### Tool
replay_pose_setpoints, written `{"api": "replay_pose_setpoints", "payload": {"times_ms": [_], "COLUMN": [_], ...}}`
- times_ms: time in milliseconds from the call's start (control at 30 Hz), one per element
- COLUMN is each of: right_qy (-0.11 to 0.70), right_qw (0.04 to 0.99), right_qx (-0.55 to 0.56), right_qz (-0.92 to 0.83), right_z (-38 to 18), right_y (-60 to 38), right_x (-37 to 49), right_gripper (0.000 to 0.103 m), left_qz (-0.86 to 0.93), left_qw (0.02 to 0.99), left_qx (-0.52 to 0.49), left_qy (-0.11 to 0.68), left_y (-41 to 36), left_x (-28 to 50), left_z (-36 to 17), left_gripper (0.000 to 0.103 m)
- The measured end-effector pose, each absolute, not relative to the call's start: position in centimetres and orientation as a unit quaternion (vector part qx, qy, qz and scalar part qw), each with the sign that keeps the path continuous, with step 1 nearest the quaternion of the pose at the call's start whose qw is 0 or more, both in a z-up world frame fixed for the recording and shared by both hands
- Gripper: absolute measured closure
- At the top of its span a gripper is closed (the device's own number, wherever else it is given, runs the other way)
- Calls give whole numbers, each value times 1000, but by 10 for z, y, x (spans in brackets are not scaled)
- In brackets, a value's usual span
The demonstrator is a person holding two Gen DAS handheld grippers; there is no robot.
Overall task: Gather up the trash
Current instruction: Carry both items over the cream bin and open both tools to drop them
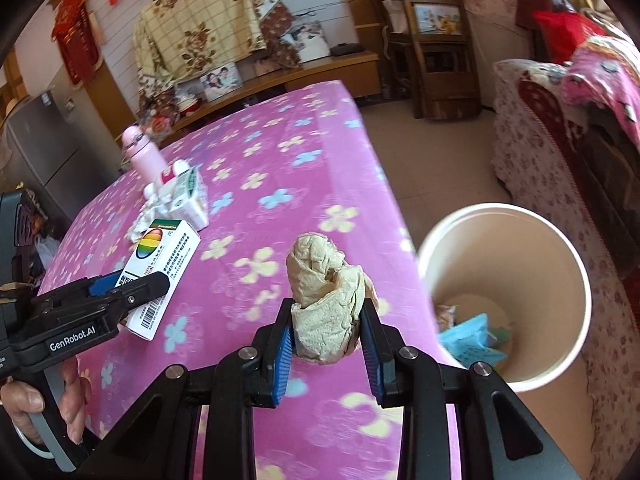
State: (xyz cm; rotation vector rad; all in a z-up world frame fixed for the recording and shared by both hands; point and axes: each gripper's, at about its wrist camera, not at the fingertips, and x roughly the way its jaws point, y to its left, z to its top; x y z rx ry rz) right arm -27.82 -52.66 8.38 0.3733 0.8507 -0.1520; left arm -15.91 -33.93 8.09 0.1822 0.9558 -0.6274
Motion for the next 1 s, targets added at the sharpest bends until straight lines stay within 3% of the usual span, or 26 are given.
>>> {"api": "replay_pose_setpoints", "payload": {"times_ms": [967,1000], "right_qy": [421,423], "right_qw": [845,843], "right_qx": [255,257], "right_qz": [-206,-212], "right_z": [32,30], "right_y": [-669,-672], "right_x": [-339,-339], "right_gripper": [73,69], "left_qz": [-434,-439], "left_qw": [751,746], "left_qx": [93,88], "left_qy": [489,492], "left_y": [-522,-525], "left_x": [-188,-187], "left_z": [58,57], "left_gripper": [51,50]}}
